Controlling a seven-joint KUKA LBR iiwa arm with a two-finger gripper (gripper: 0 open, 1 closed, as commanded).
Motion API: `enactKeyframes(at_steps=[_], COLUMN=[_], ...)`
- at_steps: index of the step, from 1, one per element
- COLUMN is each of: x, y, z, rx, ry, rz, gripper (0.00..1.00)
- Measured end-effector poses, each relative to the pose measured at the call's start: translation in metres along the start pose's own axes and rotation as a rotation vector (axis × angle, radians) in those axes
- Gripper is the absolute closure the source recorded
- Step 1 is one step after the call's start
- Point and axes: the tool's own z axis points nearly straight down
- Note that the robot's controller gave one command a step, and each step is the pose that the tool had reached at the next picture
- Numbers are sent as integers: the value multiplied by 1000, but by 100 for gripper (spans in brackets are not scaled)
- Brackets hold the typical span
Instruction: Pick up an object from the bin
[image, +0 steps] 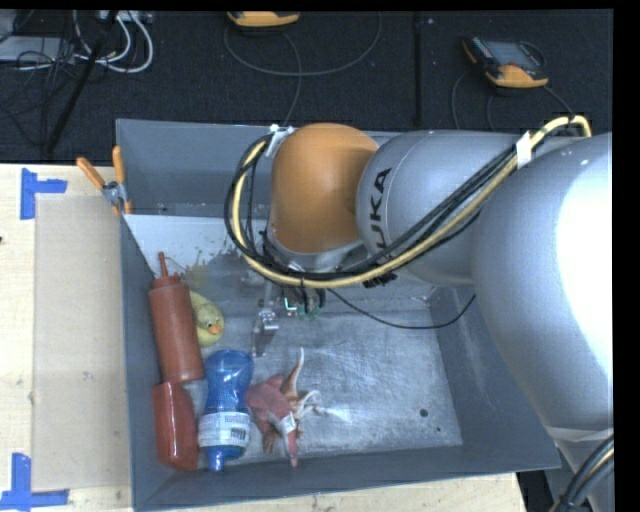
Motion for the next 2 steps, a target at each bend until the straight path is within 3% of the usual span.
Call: enactKeyframes(at_steps=[1,2], x=[-2,28], y=[-1,-3], z=[-5,30], rx=[-1,1], ry=[-7,-11], rz=[3,-314], gripper=[0,0])
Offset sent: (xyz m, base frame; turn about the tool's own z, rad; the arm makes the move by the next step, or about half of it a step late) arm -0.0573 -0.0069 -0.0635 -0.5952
